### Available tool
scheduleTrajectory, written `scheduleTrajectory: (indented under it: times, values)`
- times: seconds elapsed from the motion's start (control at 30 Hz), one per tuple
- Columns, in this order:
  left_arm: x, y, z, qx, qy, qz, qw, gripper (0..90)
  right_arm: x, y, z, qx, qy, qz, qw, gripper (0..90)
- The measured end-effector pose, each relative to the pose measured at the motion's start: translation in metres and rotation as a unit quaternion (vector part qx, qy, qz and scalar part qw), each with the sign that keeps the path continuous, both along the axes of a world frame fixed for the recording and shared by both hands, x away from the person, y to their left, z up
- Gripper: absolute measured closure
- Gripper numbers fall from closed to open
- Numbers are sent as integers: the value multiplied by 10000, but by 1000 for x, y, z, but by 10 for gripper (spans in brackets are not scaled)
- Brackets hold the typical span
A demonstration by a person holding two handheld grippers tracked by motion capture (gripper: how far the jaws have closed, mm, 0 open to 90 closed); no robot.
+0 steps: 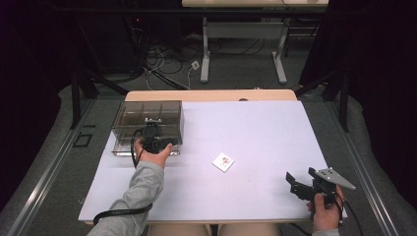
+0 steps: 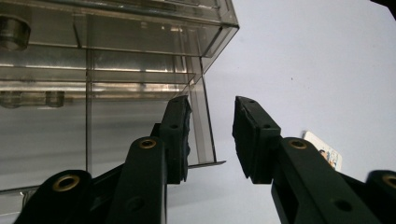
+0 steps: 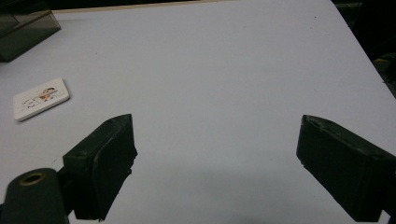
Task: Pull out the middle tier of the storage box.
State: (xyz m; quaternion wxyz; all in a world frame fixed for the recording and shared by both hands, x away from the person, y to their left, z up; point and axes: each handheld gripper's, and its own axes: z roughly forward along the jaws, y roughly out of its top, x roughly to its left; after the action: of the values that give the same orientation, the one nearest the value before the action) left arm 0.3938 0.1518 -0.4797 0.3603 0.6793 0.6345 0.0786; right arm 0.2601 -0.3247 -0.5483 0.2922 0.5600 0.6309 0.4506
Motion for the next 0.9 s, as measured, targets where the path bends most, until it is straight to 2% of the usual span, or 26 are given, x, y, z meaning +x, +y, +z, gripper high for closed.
scheduleTrajectory:
  times: [0.1,0.17,0.2,0.27,0.33,0.37,0.5,0.63,0.9]
  values:
    - [-1,-2,2,25,-78,-71,9999,638,-1,-1,1,-21,47,11,10000,111]
    - [-2,-6,3,92,-194,-128,9997,611,1,0,0,11,-54,-5,10000,111]
    - [-3,-8,2,121,-279,-96,9995,601,1,-1,0,-6,-20,25,10000,111]
    - [-3,-8,3,148,-263,-163,9994,589,0,-1,0,4,-4,25,10000,111]
    - [-4,-11,2,200,-341,-196,9990,558,1,0,0,5,-73,-9,10000,111]
    - [-4,-12,3,252,-316,-246,9989,554,0,0,1,-11,11,6,10000,111]
    - [-6,-15,2,259,-405,-235,9986,527,2,1,0,-18,15,40,10000,111]
    - [-10,-17,1,365,-512,-360,9974,477,4,1,-1,-92,16,80,9999,111]
    - [-17,-22,1,355,-786,-526,9949,390,3,2,0,-67,38,74,9999,111]
